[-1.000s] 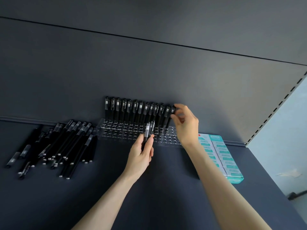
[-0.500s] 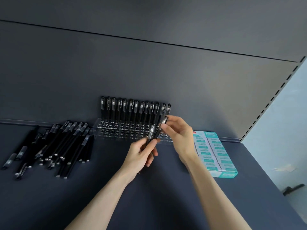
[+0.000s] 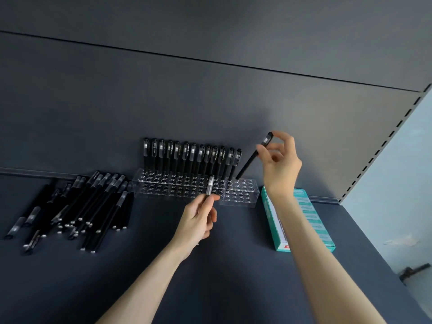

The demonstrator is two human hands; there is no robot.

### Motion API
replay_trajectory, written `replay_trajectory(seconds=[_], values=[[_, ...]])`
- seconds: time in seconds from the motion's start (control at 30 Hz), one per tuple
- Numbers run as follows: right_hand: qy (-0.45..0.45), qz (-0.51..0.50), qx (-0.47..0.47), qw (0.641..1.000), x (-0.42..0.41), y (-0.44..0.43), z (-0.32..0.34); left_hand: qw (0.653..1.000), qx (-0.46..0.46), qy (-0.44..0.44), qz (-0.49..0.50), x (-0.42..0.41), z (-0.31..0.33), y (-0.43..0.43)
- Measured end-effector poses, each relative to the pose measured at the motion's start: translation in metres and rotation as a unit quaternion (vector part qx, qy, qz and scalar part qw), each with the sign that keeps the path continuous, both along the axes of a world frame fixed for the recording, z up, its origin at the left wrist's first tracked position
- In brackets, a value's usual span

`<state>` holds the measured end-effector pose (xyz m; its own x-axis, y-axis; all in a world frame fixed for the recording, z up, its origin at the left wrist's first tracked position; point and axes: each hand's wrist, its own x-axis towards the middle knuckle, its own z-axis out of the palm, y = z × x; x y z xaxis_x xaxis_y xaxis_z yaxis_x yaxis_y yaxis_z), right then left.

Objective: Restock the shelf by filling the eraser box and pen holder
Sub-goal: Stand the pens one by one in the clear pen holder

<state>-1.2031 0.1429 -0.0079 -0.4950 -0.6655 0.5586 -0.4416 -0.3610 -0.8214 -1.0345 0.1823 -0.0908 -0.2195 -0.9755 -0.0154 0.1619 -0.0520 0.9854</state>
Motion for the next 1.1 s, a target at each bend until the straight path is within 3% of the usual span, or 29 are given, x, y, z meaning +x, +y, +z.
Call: replay_trajectory(seconds=[0.37, 0.77, 0.9, 1.1], values=[[0.129, -0.007, 0.033, 0.991, 0.004, -0.018, -0.020, 1.000, -0.013, -0.016, 0.009, 0.000, -0.001, -0.002], [0.160, -0.014, 0.060, 0.985, 0.004, -0.015, -0.044, 1.000, -0.007, -0.021, 0.005, 0.000, 0.002, 0.000], [0.086, -0.006, 0.039, 0.996, 0.009, 0.000, -0.042, 0.999, -0.032, -0.022, -0.002, -0.001, 0.003, 0.003], [-0.076, 0.181, 0.127, 0.972, 0.028, 0.034, -0.047, 0.998, -0.048, -0.020, -0.022, -0.004, 0.005, 0.007]])
